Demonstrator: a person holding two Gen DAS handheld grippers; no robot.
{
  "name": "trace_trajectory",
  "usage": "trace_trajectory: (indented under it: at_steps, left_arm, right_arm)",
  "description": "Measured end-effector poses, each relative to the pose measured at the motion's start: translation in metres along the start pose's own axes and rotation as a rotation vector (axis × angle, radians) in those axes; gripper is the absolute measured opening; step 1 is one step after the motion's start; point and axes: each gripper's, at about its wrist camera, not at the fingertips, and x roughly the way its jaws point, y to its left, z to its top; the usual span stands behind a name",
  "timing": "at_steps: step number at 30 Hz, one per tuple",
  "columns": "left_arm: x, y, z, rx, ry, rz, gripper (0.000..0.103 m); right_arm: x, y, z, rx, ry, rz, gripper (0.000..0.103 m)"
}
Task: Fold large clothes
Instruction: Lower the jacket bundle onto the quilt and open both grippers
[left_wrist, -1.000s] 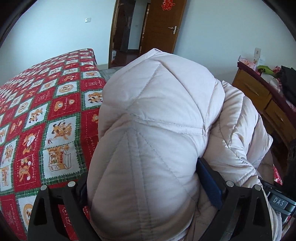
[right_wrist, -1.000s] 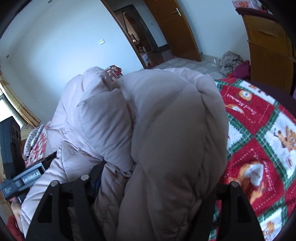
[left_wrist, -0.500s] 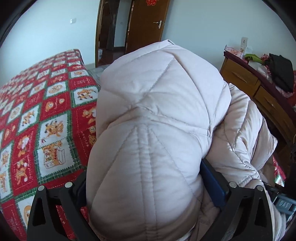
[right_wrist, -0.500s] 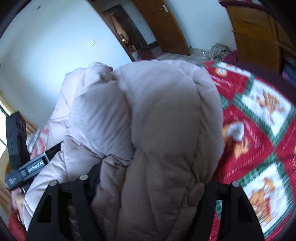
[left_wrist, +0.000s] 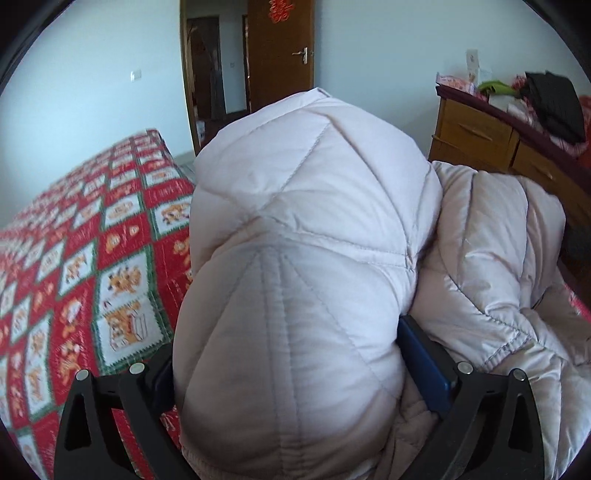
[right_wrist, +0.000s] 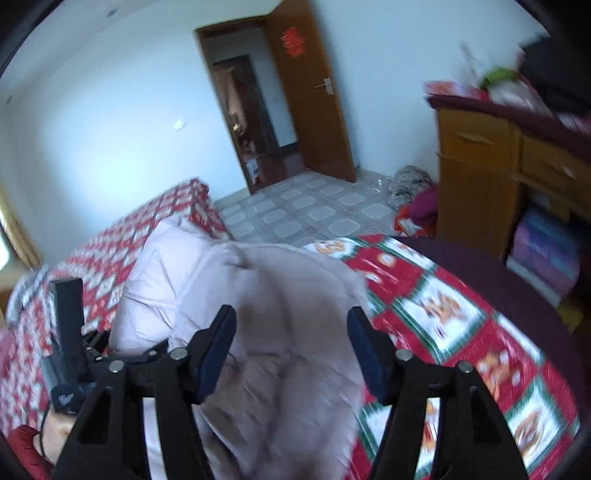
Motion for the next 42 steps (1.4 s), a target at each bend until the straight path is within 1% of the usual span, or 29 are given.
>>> trace_trajectory:
  at_steps: [1, 2, 4, 6, 8, 11, 13, 17, 20, 22, 24, 26, 27, 29, 30, 33, 36, 37, 38, 39, 41, 42]
  left_arm:
    - [0.0, 0.0, 0.0, 0.001, 0.001, 0.0, 0.102]
    - [0.001, 0.003, 0.0, -0.006, 0.006, -0.009, 0.102]
    - [0.004, 0.008, 0.001, -0.022, 0.016, -0.034, 0.102]
    - [0.006, 0.009, 0.002, -0.018, 0.021, -0.038, 0.102]
    - [0.008, 0.005, 0.004, -0.005, 0.019, -0.023, 0.102]
    - [0.011, 0.003, 0.006, -0.014, 0.019, -0.005, 0.102]
    - [0.015, 0.003, 0.007, -0.021, 0.022, 0.007, 0.102]
    - [0.013, 0.003, 0.005, -0.014, 0.018, 0.004, 0.102]
    - [0.011, 0.002, 0.004, -0.004, 0.011, -0.002, 0.102]
    - [0.01, 0.001, 0.004, 0.003, 0.01, -0.007, 0.102]
    - [0.01, 0.002, 0.005, -0.002, 0.01, -0.014, 0.102]
    - [0.01, 0.003, 0.005, -0.005, 0.009, -0.018, 0.102]
    - [0.01, 0.002, 0.005, -0.005, 0.006, -0.014, 0.103]
    - [0.007, 0.001, 0.004, -0.002, -0.005, 0.002, 0.103]
    - [0.007, 0.0, 0.004, -0.002, -0.007, 0.007, 0.103]
    - [0.004, -0.002, 0.004, 0.001, -0.025, 0.046, 0.103]
    - [-0.004, -0.012, 0.002, 0.035, -0.06, 0.128, 0.103]
    - [-0.007, -0.014, 0.001, 0.04, -0.066, 0.144, 0.103]
    - [-0.011, -0.015, 0.0, 0.045, -0.063, 0.164, 0.103]
    - [-0.014, -0.016, 0.0, 0.045, -0.048, 0.166, 0.102]
    - [-0.028, -0.008, 0.0, 0.011, 0.027, 0.11, 0.102]
    - [-0.033, -0.005, -0.001, -0.008, 0.041, 0.092, 0.102]
  right_arm:
    - [0.013, 0.005, -0.005, -0.011, 0.028, -0.028, 0.052]
    - [0.025, 0.005, -0.01, -0.007, 0.055, -0.042, 0.048]
    - [0.043, -0.006, -0.019, 0.053, 0.078, -0.043, 0.048]
    - [0.047, -0.013, -0.027, 0.108, 0.071, -0.03, 0.048]
    - [0.05, -0.015, -0.031, 0.102, 0.076, -0.042, 0.048]
    - [0.066, -0.016, -0.036, 0.067, 0.111, -0.046, 0.053]
    - [0.075, -0.016, -0.036, 0.069, 0.133, -0.061, 0.054]
    - [0.071, -0.005, -0.041, 0.033, 0.137, -0.127, 0.054]
    - [0.062, -0.009, -0.044, 0.026, 0.157, -0.117, 0.055]
    - [0.048, -0.007, -0.044, 0.022, 0.177, -0.142, 0.055]
    - [0.031, 0.003, -0.049, -0.003, 0.175, -0.175, 0.055]
    - [0.028, 0.006, -0.054, -0.021, 0.164, -0.195, 0.057]
    - [0.028, 0.004, -0.058, -0.002, 0.151, -0.188, 0.057]
    - [0.035, -0.01, -0.067, 0.112, 0.126, -0.133, 0.057]
    - [0.038, -0.014, -0.069, 0.135, 0.112, -0.124, 0.057]
    - [0.043, -0.013, -0.072, 0.135, 0.051, -0.153, 0.061]
    - [0.044, -0.01, -0.07, 0.12, 0.044, -0.189, 0.061]
    - [0.043, -0.01, -0.069, 0.119, 0.039, -0.193, 0.063]
    - [0.043, -0.01, -0.069, 0.12, 0.036, -0.195, 0.064]
    - [0.039, -0.01, -0.07, 0.123, 0.032, -0.195, 0.066]
    - [0.035, -0.012, -0.07, 0.132, 0.033, -0.183, 0.067]
    - [0.033, -0.014, -0.068, 0.133, 0.042, -0.17, 0.067]
